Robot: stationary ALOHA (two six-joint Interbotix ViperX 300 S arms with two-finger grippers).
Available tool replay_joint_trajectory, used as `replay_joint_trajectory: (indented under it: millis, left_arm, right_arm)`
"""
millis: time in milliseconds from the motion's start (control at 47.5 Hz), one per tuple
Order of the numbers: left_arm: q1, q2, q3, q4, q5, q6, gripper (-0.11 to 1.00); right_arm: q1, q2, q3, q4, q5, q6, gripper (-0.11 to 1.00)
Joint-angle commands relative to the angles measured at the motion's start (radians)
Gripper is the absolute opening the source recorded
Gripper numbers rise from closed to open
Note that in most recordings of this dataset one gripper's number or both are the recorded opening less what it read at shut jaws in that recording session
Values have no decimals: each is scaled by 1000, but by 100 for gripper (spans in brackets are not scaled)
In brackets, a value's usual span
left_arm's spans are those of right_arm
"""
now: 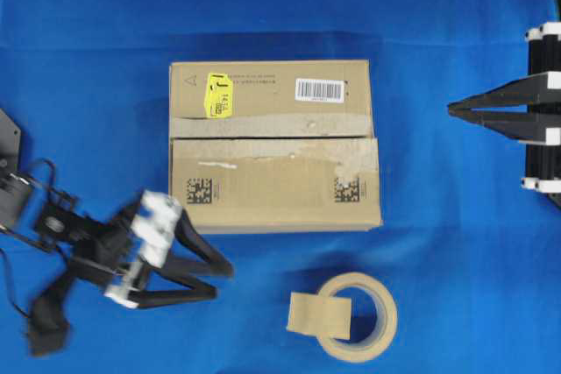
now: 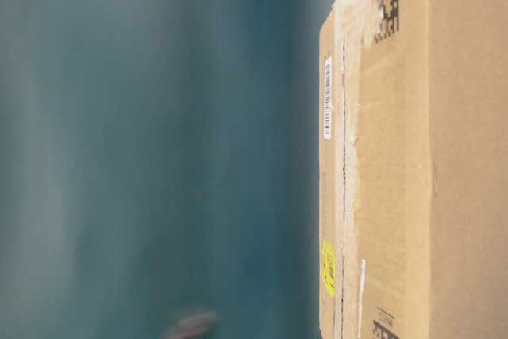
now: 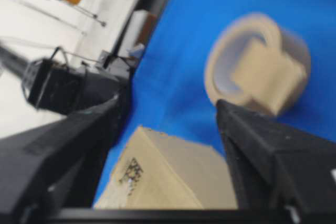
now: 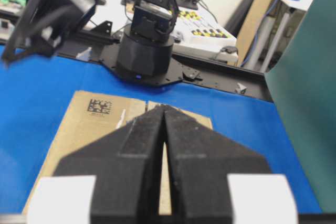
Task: Apply tape along the seams of the closed cardboard box to seal it securely.
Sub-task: 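Move the left gripper down to the loose tab of the tape roll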
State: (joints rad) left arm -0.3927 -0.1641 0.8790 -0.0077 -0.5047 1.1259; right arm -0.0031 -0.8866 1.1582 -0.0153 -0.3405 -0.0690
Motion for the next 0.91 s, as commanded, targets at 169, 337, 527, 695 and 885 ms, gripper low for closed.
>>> replay_joint_trajectory:
  millis: [169,337,527,695,885]
  left_arm:
    - [-6,166,-135,-15,49,202,62]
    - [-5,278,-230,-15,114,215,62]
    - [3,380,-307,-15,140,221,61]
    - [14,431,-336,-15,140,225,61]
    - [15,456,-359,-12,141,229,60]
  right_arm:
    - [-2,29,-20,-21,-9,-2,0]
    - [-2,38,-20,-40,-9,-3,0]
    - [0,38,-18,-63,-9,-2,0]
    - [9,46,-17,-67,-6,-2,0]
    - [11,63,-17,-67,-9,2,0]
